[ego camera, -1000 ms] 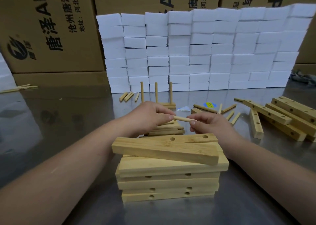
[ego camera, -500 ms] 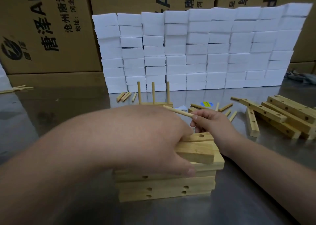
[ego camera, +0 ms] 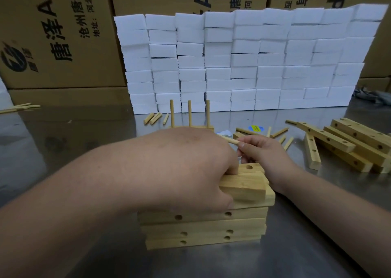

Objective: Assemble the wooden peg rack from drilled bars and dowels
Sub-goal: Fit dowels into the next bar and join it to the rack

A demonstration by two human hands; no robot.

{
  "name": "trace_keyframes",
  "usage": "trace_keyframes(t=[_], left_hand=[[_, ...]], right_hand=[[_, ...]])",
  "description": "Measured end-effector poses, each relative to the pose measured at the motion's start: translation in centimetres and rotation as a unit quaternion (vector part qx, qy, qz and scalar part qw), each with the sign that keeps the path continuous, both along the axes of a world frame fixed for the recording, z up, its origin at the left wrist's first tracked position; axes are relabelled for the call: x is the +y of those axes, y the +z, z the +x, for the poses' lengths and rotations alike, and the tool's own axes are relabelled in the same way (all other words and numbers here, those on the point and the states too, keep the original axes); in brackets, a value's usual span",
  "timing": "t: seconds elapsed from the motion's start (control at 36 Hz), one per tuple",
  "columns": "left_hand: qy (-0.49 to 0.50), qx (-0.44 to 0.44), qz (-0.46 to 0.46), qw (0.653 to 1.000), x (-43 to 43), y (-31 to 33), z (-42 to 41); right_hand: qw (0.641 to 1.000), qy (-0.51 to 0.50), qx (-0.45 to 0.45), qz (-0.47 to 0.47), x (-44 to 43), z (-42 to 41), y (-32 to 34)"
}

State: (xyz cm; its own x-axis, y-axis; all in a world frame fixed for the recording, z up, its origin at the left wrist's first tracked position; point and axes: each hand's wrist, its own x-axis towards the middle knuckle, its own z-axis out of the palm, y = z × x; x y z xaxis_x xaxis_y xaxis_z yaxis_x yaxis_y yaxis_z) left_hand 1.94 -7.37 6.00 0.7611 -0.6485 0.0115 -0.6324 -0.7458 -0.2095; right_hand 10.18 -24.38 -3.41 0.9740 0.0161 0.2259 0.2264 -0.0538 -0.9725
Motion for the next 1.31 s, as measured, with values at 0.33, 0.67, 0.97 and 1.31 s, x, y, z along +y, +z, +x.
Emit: trace_keyframes(t=[0.33, 0.67, 0.97, 1.31], left_hand=[[-0.034, 0.045, -0.458, 0.887, 3.1, 3.7, -0.6], [0.23, 0.321, -0.8, 0.451, 4.6, -5.4, 9.2], [0.202, 0.389, -0.795, 0.419, 5.8, -7.4, 11.2], [0.123, 0.315, -0.764, 0.55, 4.9, -7.0, 11.6]], right_hand=[[1.0, 0.003, 0.012, 0.008, 0.0, -0.3, 0.3], [1.0, 0.013, 0.009, 0.002, 0.0, -0.4, 0.4], [0.999, 0.025, 0.008, -0.021, 0.0, -0.4, 0.3], [1.0, 0.005, -0.029, 0.007, 0.2, -0.2, 0.3]])
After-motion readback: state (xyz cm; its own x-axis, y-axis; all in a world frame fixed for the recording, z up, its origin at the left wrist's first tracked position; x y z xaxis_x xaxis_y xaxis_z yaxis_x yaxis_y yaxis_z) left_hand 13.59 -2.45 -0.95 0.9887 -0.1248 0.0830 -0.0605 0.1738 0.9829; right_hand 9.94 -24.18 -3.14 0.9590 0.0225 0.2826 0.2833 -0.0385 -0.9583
